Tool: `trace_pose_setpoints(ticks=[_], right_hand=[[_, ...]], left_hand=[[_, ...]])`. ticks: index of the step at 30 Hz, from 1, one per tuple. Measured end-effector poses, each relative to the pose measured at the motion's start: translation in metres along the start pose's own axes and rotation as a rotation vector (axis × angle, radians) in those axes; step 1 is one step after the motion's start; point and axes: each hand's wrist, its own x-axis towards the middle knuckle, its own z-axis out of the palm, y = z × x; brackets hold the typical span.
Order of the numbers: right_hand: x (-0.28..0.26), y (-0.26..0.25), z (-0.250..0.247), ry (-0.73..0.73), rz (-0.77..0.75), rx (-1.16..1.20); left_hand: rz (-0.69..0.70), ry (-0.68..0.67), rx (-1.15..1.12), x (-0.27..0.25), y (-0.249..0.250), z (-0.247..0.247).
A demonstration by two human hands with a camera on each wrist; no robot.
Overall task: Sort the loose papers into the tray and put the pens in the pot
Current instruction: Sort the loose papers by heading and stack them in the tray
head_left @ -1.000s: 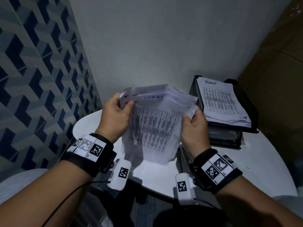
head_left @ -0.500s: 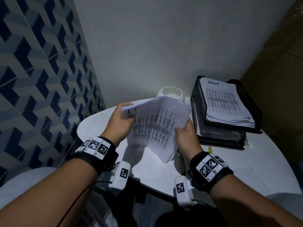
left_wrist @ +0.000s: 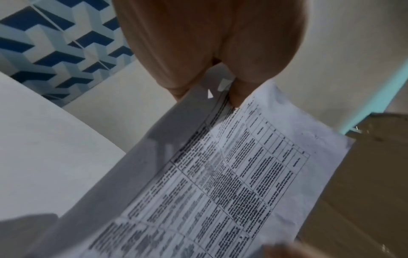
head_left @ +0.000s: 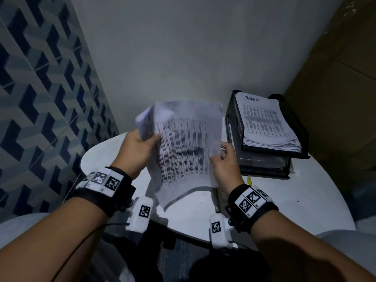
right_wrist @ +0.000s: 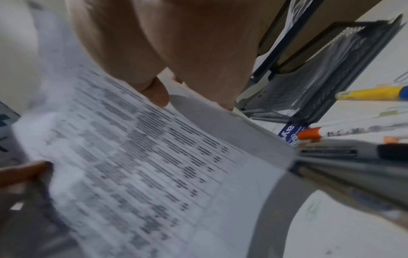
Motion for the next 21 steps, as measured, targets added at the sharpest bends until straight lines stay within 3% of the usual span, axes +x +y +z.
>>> trace_pose_setpoints(ticks=[4,8,11,14,21], right_hand=[[0.002,0.020,-0.019,0.057,0.099,0.007],[-0.003,0.047,-0.027,0.015,0.378,0.251],[-0.007,0.058,-0.025,-0.038,0.487,0.445],[-0.008,0.060,-0.025,-0.054,0.492,0.550],[0.002,0.081,-0.079,0.243,0.588,0.345]], left_hand=[[-0.018,0.049,-0.096,0.011,0.006,-0.013],[-0.114,0.140,-0.204,0.020,0.004,-0.014],[-0.198,0.165,-0.258,0.024,-0.001,-0.006],[-0.211,0.084,-0.167,0.019,-0.002,0.007],[-0.052,-0.246,0.391,0.017,-0.003,0.010]])
